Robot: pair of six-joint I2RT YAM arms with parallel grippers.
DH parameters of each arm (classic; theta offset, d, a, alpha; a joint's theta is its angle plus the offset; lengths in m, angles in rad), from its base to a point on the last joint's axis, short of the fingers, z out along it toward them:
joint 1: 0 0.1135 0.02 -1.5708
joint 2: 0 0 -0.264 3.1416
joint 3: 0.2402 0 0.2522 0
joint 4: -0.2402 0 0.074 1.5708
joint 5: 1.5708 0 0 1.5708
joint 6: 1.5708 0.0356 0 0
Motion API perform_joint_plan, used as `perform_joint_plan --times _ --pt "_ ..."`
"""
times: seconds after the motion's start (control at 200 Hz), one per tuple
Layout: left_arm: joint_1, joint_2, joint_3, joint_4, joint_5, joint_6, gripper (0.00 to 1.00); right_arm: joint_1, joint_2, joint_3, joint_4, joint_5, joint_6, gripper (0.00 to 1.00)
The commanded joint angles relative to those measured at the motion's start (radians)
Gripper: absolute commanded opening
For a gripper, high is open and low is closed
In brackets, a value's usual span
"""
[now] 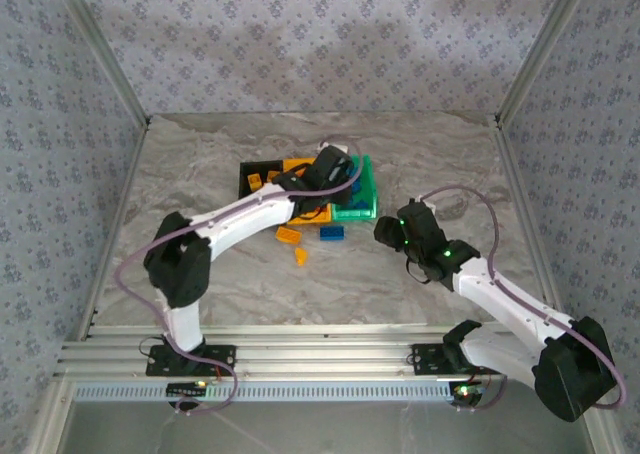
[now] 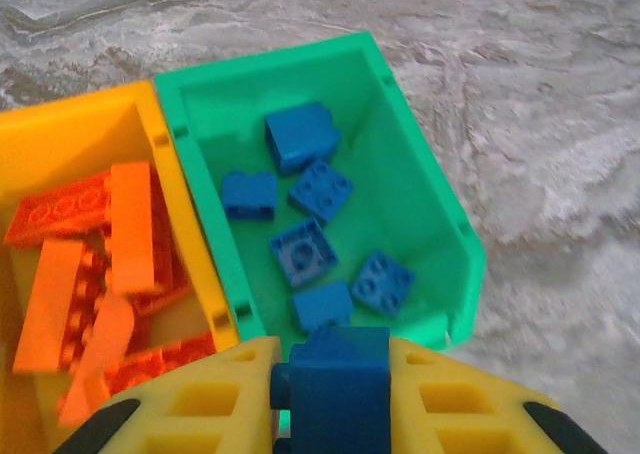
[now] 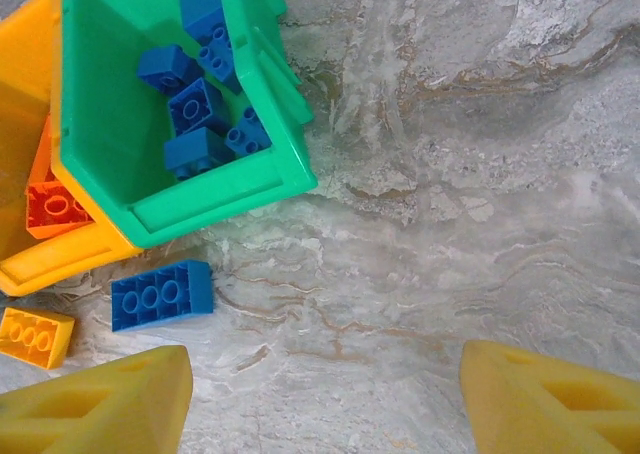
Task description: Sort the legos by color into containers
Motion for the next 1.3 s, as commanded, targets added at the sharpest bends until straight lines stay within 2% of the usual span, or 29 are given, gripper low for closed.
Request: perform_joint_plan --times 0.0,0.26,0.375,0.42,0.58,0.66,0.904,0.964,0.969,0.984,0.999,1.294 --pt "0.009 0.091 0.108 -0.029 0.041 0.034 0.26 -0.004 -0.007 -0.019 -0.009 0.0 0.021 0.73" --pt "0.052 0.278 0.332 -0.09 0.087 0.002 0.28 -0.001 -0.004 -0.031 0.002 -0.009 0.027 0.73" --pt "0.059 0.326 0.427 -0.132 0.1 -0.003 0.32 0.003 0.001 -0.03 0.006 -0.016 0.025 0.74" --pt "0.059 0.328 0.442 -0.134 0.107 -0.004 0.37 0.005 0.003 -0.031 0.008 -0.018 0.026 0.75" --pt "0.058 0.247 0.409 -0.095 0.125 -0.013 0.67 0.014 0.007 -0.033 0.022 -0.029 0.021 0.79" --pt "0.053 0.159 0.286 -0.023 0.126 -0.02 0.76 0.023 0.012 -0.031 0.036 -0.03 0.017 0.8" --pt "0.039 -0.199 -0.137 0.227 0.187 -0.104 0.85 0.085 0.077 0.0 0.075 -0.023 -0.008 0.84" --pt "0.029 -0.295 -0.246 0.261 0.185 -0.115 0.99 0.109 0.106 0.016 0.078 -0.001 -0.012 0.85" --pt "0.028 -0.304 -0.254 0.262 0.184 -0.115 0.99 0.111 0.108 0.017 0.079 0.0 -0.011 0.86" --pt "0.025 -0.328 -0.278 0.264 0.182 -0.118 0.99 0.117 0.116 0.02 0.081 0.005 -0.011 0.98" --pt "0.022 -0.351 -0.301 0.266 0.178 -0.121 0.99 0.123 0.122 0.023 0.084 0.008 -0.011 1.0" --pt "-0.044 -0.786 -0.755 0.231 0.029 -0.205 0.99 0.232 0.359 0.136 0.152 0.056 -0.025 1.0"
